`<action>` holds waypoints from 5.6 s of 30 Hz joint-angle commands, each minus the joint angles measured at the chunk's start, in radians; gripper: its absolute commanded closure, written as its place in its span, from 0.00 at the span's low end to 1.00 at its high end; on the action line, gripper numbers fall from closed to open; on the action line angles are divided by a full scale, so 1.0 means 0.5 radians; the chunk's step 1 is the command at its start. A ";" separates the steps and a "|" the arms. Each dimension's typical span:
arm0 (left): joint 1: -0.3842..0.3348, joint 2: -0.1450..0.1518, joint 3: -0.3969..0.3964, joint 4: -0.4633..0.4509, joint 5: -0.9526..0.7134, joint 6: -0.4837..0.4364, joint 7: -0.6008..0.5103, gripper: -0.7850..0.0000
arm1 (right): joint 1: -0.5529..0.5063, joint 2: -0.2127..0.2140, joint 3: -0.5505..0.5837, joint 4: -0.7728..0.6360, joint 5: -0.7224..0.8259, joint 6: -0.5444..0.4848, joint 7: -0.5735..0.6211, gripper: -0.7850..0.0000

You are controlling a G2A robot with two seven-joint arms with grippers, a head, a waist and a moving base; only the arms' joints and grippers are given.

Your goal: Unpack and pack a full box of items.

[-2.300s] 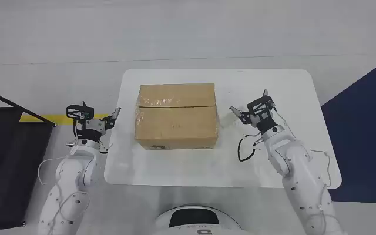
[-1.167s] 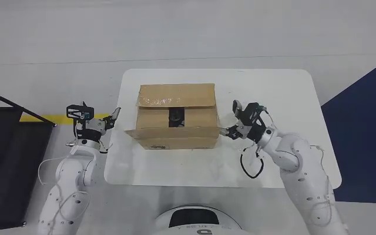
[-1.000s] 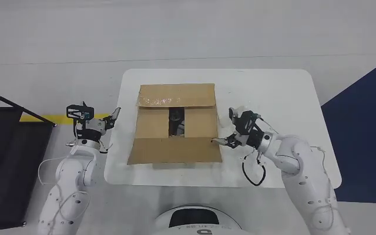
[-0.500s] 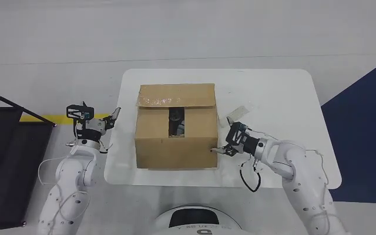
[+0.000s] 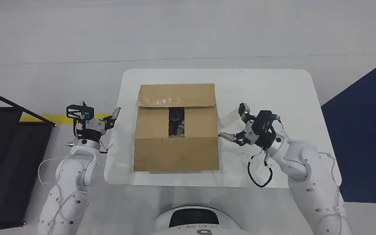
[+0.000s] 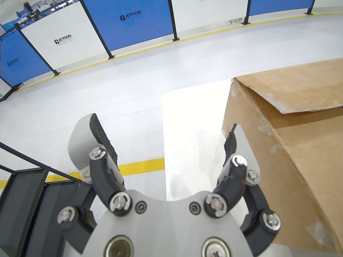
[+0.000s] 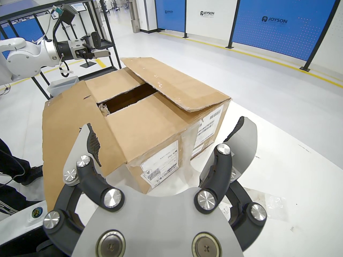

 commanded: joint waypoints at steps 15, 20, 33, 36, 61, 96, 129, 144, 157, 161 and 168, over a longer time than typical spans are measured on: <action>0.000 0.000 0.000 0.000 0.000 0.000 0.000 0.00 | 0.687 -0.112 -0.600 0.508 -0.141 0.786 0.381 0.00; 0.000 0.000 0.000 0.000 0.000 0.000 0.000 0.00 | 0.729 -0.116 -0.650 0.481 -0.223 0.850 0.616 0.00; 0.000 0.000 0.000 0.000 0.000 0.000 0.000 0.00 | 0.956 -0.161 -0.665 0.235 -0.395 1.417 0.843 0.00; 0.000 0.000 0.000 0.000 0.000 0.000 0.000 0.00 | 1.211 -0.196 -0.747 0.355 -0.306 1.397 1.004 0.00; 0.000 0.000 0.000 0.000 0.000 0.000 0.000 0.00 | 1.807 -0.475 -1.095 1.127 0.371 1.367 0.994 0.00; 0.000 0.000 0.000 0.000 0.000 0.000 0.000 0.00 | 1.614 -0.574 -1.513 1.350 1.609 0.862 1.502 0.00; 0.136 -0.014 -0.537 -0.005 -0.685 -0.105 0.101 0.00 | 2.148 -1.251 -2.232 2.333 2.388 0.159 1.317 0.00; 0.183 -0.024 -0.261 -0.360 -0.045 -0.163 0.063 0.00 | 2.171 -1.011 -1.711 2.293 2.240 -0.492 0.979 0.00; -0.150 -0.030 0.296 -0.462 0.618 -0.369 -0.360 0.00 | 0.404 -0.376 -0.080 0.502 1.665 -0.492 0.622 0.00; -0.294 -0.050 0.530 -0.366 0.783 -0.370 -0.471 0.00 | 0.199 -0.335 0.096 0.480 1.775 -0.492 0.624 0.00; -0.552 -0.098 0.879 -0.083 1.077 -0.305 -0.646 0.00 | 0.230 -0.290 0.060 0.620 1.870 -0.138 0.971 0.00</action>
